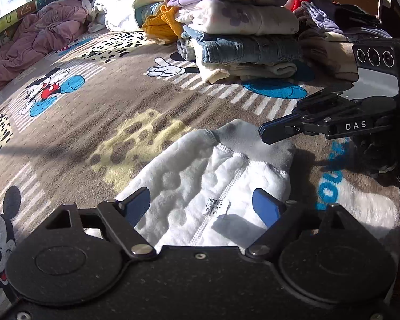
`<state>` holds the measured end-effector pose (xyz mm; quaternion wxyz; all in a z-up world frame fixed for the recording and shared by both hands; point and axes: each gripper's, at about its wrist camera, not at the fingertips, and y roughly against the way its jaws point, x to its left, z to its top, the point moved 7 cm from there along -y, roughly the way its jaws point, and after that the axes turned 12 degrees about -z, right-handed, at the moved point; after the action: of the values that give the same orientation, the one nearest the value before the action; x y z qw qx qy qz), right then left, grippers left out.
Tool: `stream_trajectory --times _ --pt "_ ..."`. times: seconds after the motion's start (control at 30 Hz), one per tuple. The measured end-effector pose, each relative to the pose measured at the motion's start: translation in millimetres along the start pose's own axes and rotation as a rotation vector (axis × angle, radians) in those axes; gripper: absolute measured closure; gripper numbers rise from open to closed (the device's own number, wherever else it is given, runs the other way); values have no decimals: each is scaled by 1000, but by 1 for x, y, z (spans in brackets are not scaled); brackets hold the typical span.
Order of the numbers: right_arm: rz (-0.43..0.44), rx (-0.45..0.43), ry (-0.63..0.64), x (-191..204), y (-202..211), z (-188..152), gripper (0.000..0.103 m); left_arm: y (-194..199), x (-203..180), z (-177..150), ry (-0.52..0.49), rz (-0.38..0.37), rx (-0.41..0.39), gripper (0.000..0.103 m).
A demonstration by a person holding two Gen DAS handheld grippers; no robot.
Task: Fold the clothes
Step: 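Grasp the grey cuff end with the right gripper and fold it over the garment, then open the right gripper and release the folded end onto the garment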
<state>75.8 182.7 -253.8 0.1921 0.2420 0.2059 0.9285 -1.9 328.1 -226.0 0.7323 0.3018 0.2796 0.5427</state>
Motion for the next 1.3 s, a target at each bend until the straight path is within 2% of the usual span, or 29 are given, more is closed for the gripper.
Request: stream_trajectory --times 0.1,0.23,0.3,0.4,0.47,0.53,0.6,0.63,0.67,0.7,0.8,0.83,1.0,1.07,1.13,1.2,1.3 --pt "-62 42 177 23 -3 -14 90 8 10 -15 4 32 -4 20" --pt "-145 99 413 53 -6 -31 89 13 30 -36 36 107 58 22" --pt "-168 105 490 64 -5 -34 89 32 38 -43 39 104 34 22" --pt "-138 34 457 70 7 -20 89 63 58 -56 89 126 -9 22" --pt "-139 2 448 77 5 -11 89 87 79 -71 142 181 -24 24" --pt "-148 5 440 77 -3 -9 86 112 100 -89 196 257 -27 33" --pt "-158 17 433 77 -13 -8 85 143 125 -107 258 347 -55 33" --pt "-162 23 429 76 -17 -8 81 157 134 -113 297 373 -81 34" --pt "-167 29 425 76 -22 -8 72 170 143 -118 336 397 -108 36" --pt "-172 35 422 75 -27 -7 69 184 152 -124 374 422 -135 37" --pt "-187 53 411 74 -41 -6 68 204 160 -138 464 378 -217 37" --pt "-192 59 407 74 -46 -6 68 202 158 -141 472 340 -219 37" --pt "-216 89 388 72 -70 -4 67 163 151 -167 466 302 -129 37" --pt "-225 101 381 71 -79 -3 67 136 156 -188 485 359 7 35" --pt "-234 106 371 70 -84 -3 67 128 159 -201 506 384 15 30" --pt "-241 95 354 70 -76 -4 67 138 163 -196 537 376 26 30" --pt "-250 79 328 69 -64 -5 67 162 166 -192 556 436 -14 34"
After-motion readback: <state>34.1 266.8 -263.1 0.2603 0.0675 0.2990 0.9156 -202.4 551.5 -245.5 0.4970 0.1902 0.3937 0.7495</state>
